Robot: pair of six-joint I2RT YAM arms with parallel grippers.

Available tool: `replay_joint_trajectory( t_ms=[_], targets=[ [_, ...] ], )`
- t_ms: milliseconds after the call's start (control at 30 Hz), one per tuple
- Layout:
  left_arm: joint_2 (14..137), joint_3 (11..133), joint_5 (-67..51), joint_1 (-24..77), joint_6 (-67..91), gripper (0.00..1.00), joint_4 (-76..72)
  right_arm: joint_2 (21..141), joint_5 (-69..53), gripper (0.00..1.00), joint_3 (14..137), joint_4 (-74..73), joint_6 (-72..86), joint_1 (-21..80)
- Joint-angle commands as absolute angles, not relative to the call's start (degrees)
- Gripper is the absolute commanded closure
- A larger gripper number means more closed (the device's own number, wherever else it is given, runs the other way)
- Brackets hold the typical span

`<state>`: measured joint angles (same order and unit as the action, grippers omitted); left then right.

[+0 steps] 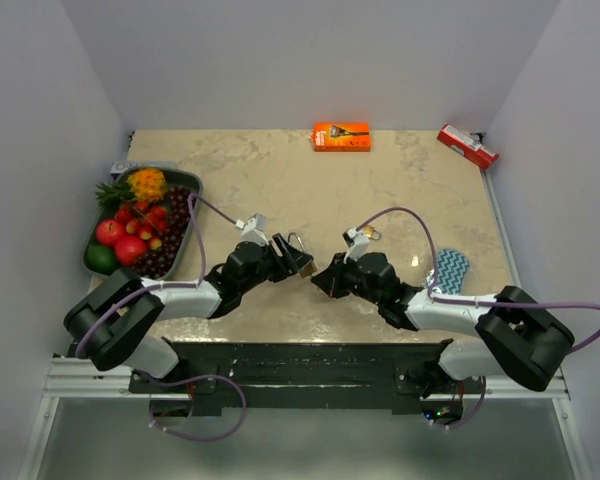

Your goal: Unlock with the key

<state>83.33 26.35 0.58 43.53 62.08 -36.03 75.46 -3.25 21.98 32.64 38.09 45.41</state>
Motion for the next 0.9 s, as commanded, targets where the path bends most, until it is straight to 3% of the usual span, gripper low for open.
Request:
replay_joint_trajectory(
  t_ms=[0, 367, 867],
  targets=[
    [84.63, 26.89, -9.58, 49.12, 65.92, 1.00, -42.27, 74.00, 5.54, 1.00, 23.21, 48.51, 37.35, 44.47],
    [86.22, 27.86, -8.26, 52.47, 67.41, 1.00, -43.42, 75.41, 7.91, 1.00, 22.59, 52.38, 36.74, 44.56],
    [83.50, 26.72, -12.65, 52.21, 62.40, 1.00, -47.90, 75.06, 1.51, 1.00, 20.74, 54.23, 43.94, 42.63]
  ],
)
